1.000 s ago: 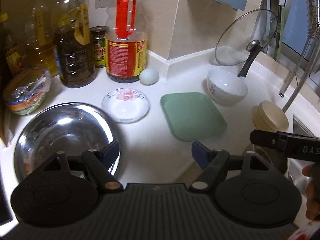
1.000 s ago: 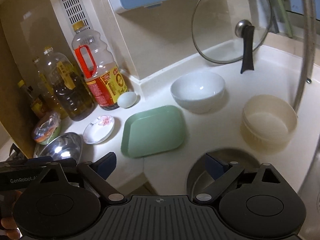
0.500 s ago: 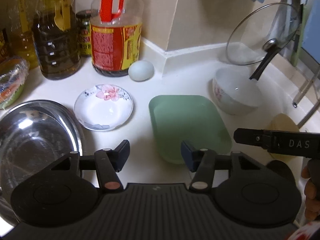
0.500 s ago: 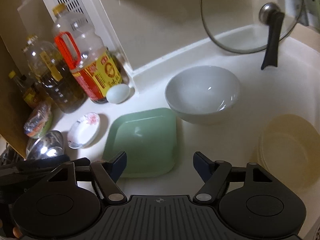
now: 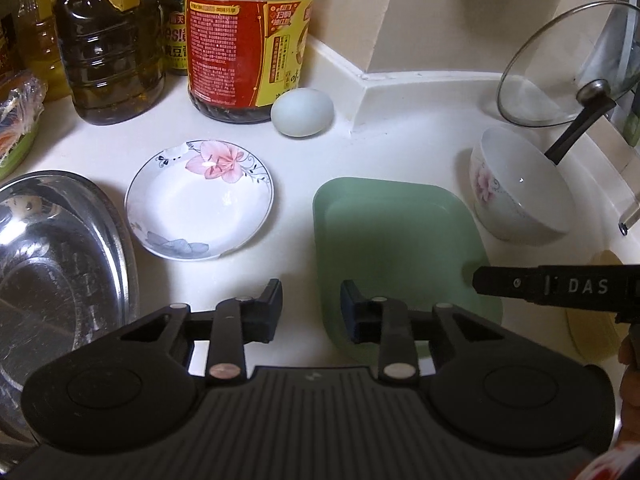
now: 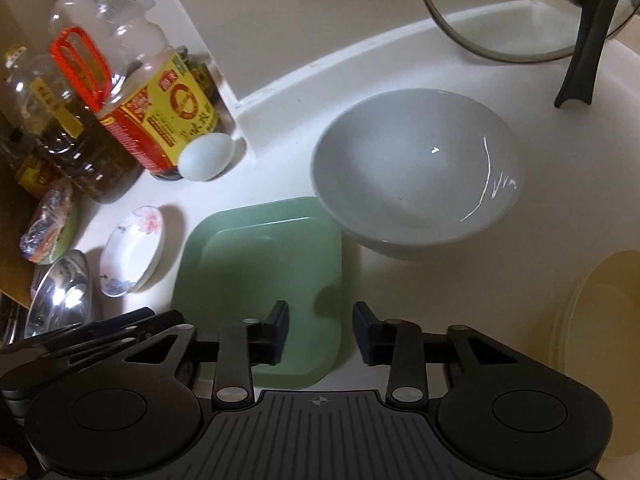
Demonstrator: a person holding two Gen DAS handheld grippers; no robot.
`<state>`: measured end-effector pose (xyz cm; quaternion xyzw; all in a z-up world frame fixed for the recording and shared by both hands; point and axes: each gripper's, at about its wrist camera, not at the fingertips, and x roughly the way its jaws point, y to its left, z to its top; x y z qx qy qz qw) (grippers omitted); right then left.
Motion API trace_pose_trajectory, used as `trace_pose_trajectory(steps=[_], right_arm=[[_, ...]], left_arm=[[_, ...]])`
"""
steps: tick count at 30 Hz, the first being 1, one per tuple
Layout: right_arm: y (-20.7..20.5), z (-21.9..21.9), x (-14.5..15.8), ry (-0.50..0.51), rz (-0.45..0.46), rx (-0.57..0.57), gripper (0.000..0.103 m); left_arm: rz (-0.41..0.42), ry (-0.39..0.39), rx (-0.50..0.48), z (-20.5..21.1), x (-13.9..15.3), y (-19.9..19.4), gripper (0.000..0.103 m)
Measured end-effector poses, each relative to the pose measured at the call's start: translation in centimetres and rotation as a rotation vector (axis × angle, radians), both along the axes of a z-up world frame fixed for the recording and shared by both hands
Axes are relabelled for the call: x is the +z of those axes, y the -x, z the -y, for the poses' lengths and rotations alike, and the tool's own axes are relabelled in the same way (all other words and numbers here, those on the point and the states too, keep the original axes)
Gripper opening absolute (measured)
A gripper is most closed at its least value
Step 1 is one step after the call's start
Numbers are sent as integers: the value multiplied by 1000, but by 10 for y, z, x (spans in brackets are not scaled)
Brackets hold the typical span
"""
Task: Organize plates and bowls
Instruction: 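Reach the right gripper to the green square plate and grasp its rim, then carry the green plate with the right gripper into the steel basin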
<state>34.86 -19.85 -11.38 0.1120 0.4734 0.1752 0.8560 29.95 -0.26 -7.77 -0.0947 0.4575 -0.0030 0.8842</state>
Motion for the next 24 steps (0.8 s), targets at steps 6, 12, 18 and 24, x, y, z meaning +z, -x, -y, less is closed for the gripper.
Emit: trace_pose_trajectory(steps=[6, 12, 18, 24], right_arm=[[-9, -1, -6, -3, -39, -9, 23], [-11, -4, -9, -8, -61, -16, 10], [-12, -2, -10, -15, -64, -32, 4], [-6, -2, -5, -13, -40, -20, 4]], left_arm=[[-22, 14, 0, 1, -5, -6, 20], [-19, 18, -9, 2, -7, -9, 8], [-6, 21, -16, 0, -6, -7, 6], [9, 23, -22, -1, 0, 1, 6]])
